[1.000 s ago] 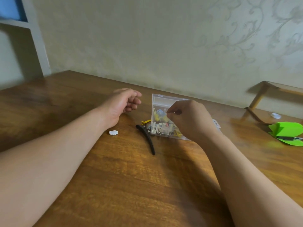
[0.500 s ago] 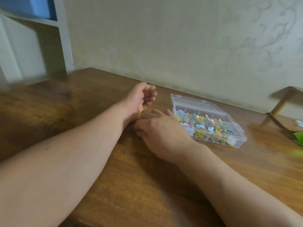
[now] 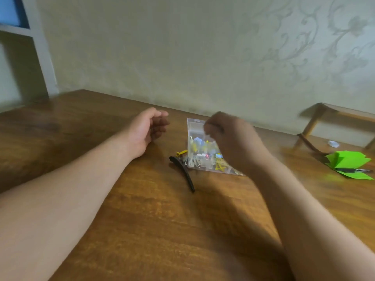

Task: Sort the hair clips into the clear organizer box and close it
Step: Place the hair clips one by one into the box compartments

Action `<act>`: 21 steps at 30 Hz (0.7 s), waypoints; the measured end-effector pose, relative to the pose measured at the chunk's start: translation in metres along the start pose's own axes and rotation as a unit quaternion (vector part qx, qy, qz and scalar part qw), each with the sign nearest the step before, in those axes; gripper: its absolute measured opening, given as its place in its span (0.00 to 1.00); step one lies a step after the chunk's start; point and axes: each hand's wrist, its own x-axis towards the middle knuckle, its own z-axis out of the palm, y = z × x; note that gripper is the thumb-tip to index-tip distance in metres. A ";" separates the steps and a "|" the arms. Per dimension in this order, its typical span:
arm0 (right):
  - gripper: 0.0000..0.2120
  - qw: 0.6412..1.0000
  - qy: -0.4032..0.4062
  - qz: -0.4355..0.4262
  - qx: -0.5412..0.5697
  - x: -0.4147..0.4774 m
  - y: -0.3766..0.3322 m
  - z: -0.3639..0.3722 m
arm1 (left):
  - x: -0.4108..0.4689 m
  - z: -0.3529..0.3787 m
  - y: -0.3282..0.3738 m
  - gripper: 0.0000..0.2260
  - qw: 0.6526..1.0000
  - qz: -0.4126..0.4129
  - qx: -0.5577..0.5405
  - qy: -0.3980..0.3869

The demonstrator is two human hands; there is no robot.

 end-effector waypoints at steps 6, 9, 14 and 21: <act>0.04 0.994 -0.073 0.077 -0.020 -0.001 0.048 -0.027 | 0.002 -0.003 -0.003 0.12 0.999 0.017 0.027 -0.014; 0.03 0.993 -0.099 0.064 -0.033 -0.002 0.049 -0.026 | 0.002 -0.003 -0.003 0.12 0.999 0.017 0.033 -0.018; 0.03 0.990 -0.127 0.056 -0.039 -0.004 0.048 -0.027 | 0.002 -0.005 -0.004 0.12 0.999 0.021 0.035 -0.020; 0.03 0.980 -0.189 0.042 -0.044 -0.006 0.046 -0.026 | -0.003 -0.003 -0.003 0.12 0.997 0.029 0.069 -0.020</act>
